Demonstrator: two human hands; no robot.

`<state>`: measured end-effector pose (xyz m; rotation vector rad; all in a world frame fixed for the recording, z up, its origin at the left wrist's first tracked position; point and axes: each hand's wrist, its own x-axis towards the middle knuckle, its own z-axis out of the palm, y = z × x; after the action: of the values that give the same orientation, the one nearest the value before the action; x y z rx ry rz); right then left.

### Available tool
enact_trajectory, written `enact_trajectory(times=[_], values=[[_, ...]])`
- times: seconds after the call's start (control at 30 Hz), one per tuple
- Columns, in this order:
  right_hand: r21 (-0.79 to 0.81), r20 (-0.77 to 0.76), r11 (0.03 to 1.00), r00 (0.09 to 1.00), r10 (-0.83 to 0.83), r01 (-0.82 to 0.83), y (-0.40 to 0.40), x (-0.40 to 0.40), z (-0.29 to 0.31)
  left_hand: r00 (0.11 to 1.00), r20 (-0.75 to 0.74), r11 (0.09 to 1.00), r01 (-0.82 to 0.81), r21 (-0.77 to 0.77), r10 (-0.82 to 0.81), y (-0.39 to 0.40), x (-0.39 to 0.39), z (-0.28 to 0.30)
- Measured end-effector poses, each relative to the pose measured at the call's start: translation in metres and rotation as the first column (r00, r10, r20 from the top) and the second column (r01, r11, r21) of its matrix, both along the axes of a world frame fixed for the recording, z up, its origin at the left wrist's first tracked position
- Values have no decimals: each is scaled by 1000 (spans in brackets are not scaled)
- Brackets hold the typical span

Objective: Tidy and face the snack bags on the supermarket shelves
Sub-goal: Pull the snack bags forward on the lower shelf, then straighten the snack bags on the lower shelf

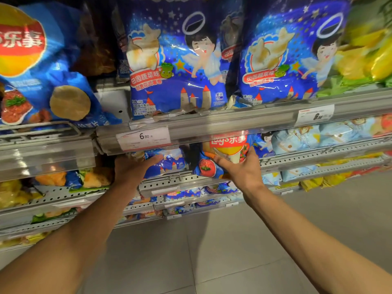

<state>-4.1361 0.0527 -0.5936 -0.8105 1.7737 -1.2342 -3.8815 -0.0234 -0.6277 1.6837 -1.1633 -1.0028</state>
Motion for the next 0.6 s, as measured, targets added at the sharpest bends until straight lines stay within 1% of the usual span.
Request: enact_trajectory(times=[0.1,0.2,0.3,0.37,0.43,0.5,0.53,0.6], values=[[28,82,1000,997,-12,10,20,-18,-3,1000,6,999,-10,32,10,-4,-11,-2],[31,102,999,994,-47,45,39,-35,-5,999,33,1000,-5,31,4,-6,-22,-1],[24,115,997,991,-75,73,49,-52,-10,1000,29,1000,10,24,-10,-10,-28,-4],[24,111,997,991,-75,73,53,-62,-14,997,35,995,64,71,-66,-12,-32,-6],[31,94,997,993,-67,64,54,-68,-17,983,55,976,169,135,-177,-10,-41,-8],[20,96,998,994,-55,53,55,-72,-19,975,90,974,192,118,-203,-7,-53,-7],[15,100,999,994,-50,49,54,-74,-19,973,90,973,200,118,-212,-8,-60,-5],[16,109,1000,994,-26,24,55,-79,-22,961,46,950,262,171,-273,-10,-76,-4]])
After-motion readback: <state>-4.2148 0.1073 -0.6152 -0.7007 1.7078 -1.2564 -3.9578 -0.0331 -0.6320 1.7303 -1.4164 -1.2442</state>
